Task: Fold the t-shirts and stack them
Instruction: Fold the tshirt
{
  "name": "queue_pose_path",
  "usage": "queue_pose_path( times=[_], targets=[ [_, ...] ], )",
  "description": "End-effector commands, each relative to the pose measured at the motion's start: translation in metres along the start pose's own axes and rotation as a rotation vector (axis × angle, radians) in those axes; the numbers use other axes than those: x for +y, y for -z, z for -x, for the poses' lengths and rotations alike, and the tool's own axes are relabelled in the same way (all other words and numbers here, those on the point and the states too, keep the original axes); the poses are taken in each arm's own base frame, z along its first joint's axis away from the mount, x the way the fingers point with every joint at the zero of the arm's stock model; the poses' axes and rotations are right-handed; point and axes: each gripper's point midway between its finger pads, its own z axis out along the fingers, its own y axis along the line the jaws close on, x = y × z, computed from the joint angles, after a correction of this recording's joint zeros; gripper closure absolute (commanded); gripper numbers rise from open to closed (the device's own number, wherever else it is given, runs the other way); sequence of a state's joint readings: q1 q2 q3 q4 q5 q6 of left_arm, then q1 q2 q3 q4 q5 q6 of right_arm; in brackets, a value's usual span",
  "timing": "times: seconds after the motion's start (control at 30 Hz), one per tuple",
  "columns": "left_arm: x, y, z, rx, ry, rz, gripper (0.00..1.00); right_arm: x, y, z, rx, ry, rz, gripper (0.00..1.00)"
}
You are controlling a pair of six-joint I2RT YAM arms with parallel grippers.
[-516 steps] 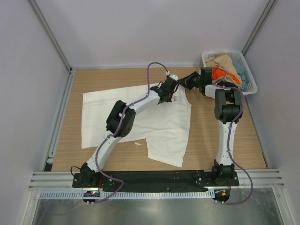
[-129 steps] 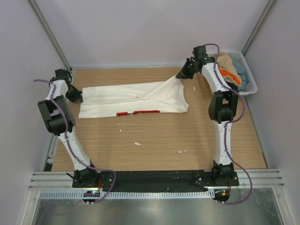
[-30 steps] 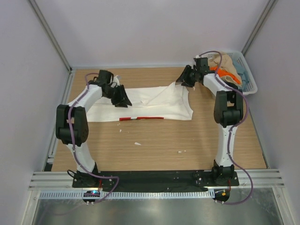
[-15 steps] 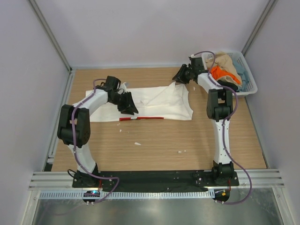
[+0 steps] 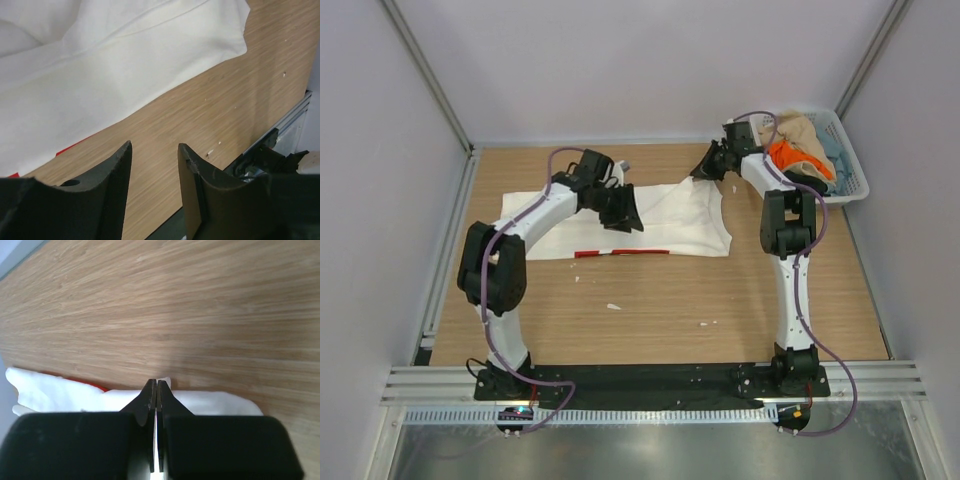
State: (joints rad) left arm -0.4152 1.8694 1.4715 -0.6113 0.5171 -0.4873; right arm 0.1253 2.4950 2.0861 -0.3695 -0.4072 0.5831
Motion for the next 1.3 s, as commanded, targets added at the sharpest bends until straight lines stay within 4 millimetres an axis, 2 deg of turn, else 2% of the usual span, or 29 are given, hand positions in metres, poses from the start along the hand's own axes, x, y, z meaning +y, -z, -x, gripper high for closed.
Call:
queue_pose_path(
  times=[0.0, 0.03, 0.13, 0.2, 0.23, 0.27, 0.33, 0.37, 0.4, 0.43, 0.5, 0.6, 0.7, 0.77, 0.97, 1.27],
  targets=[
    [-0.014, -0.012, 0.027, -0.103, -0.076, 0.05, 0.57, 0.039, 0.034, 0.032, -0.067, 0.0, 0.008, 0.99],
    [-0.018, -0.013, 0.032, -0.123, -0.095, 0.053, 0.56, 0.05, 0.045, 0.041, -0.086, -0.003, 0.01, 0.99],
    [-0.019, -0.032, 0.047, -0.182, -0.17, 0.087, 0.54, 0.062, 0.063, 0.039, -0.075, -0.055, 0.014, 0.98],
    [-0.021, -0.048, 0.057, -0.223, -0.22, 0.112, 0.54, 0.069, 0.067, 0.037, -0.069, -0.077, 0.035, 0.98],
    [-0.025, -0.052, 0.066, -0.251, -0.25, 0.124, 0.54, 0.064, 0.065, 0.031, -0.057, -0.089, 0.026, 0.98],
    [-0.029, -0.068, 0.069, -0.269, -0.281, 0.12, 0.54, 0.065, 0.066, 0.03, -0.056, -0.088, 0.033, 0.97],
    [-0.03, -0.079, 0.083, -0.328, -0.323, 0.161, 0.54, 0.06, 0.064, 0.027, -0.046, -0.088, 0.026, 0.97],
    [-0.037, -0.086, 0.089, -0.357, -0.345, 0.156, 0.54, 0.06, 0.062, 0.025, -0.042, -0.087, 0.026, 0.98],
    [-0.028, -0.103, 0.089, -0.346, -0.347, 0.176, 0.54, 0.06, 0.062, 0.024, -0.038, -0.088, 0.03, 0.97],
    [-0.034, -0.105, 0.101, -0.378, -0.36, 0.185, 0.54, 0.058, 0.061, 0.022, -0.034, -0.093, 0.027, 0.97],
    [-0.039, -0.124, 0.11, -0.395, -0.403, 0.197, 0.53, 0.056, 0.059, 0.019, -0.028, -0.087, 0.03, 0.98],
    [-0.043, -0.139, 0.117, -0.419, -0.458, 0.249, 0.52, 0.053, 0.06, 0.015, -0.02, -0.087, 0.022, 0.97],
    [-0.05, -0.145, 0.12, -0.438, -0.515, 0.284, 0.51, 0.052, 0.062, 0.012, -0.013, -0.084, 0.02, 0.97],
    [-0.051, -0.151, 0.114, -0.421, -0.539, 0.301, 0.52, 0.05, 0.063, 0.011, -0.011, -0.083, 0.018, 0.97],
    [-0.062, -0.153, 0.098, -0.4, -0.609, 0.335, 0.55, 0.049, 0.065, 0.011, -0.012, -0.099, 0.024, 0.97],
    [-0.047, -0.155, 0.091, -0.335, -0.636, 0.407, 0.66, 0.046, 0.066, 0.016, -0.022, -0.114, 0.032, 0.98]
  ],
)
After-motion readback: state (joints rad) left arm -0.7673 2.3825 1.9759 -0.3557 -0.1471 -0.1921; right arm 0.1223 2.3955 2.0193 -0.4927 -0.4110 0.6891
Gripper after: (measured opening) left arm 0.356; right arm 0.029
